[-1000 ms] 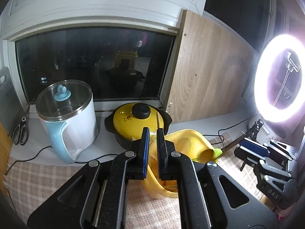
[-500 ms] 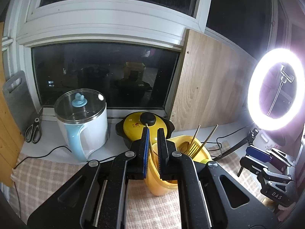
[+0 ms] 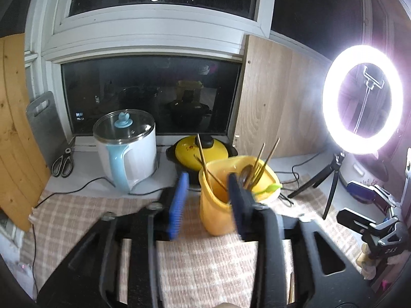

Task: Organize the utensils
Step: 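Open both tools to drop the metal fork and spoon into the yellow container, then move both open tools down to the two wooden chopsticks on the cloth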

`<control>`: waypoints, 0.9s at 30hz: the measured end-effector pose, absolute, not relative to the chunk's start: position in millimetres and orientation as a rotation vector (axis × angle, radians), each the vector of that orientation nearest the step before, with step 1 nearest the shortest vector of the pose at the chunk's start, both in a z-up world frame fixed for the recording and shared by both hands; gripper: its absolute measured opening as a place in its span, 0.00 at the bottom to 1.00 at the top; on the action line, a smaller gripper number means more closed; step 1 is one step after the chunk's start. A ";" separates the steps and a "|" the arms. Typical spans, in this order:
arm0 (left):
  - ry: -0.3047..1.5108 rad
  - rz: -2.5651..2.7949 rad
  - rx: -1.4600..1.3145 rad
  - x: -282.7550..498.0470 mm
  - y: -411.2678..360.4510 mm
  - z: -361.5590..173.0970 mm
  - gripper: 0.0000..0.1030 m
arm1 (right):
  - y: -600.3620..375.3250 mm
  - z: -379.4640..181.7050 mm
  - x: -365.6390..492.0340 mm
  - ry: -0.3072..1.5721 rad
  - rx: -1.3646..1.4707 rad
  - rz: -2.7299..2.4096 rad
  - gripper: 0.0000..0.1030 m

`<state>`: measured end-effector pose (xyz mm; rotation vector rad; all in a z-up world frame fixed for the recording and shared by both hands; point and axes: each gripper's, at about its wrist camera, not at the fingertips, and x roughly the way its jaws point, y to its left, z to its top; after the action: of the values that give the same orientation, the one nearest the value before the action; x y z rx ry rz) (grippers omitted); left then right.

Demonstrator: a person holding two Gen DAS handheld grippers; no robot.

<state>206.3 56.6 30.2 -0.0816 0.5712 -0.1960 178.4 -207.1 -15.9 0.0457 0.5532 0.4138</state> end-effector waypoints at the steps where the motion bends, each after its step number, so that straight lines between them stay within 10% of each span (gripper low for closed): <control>1: 0.575 -0.192 -0.078 200.2 54.0 28.3 0.40 | -209.1 -17.5 175.2 0.554 0.044 0.415 1.00; 27: 0.968 -0.354 -0.095 98.4 -16.3 -99.8 0.41 | -269.8 -111.2 110.9 0.908 0.191 0.313 1.00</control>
<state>98.4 -16.3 -99.8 -0.0953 0.9679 -0.3536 110.9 -269.8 -111.2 0.1911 0.9079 0.3128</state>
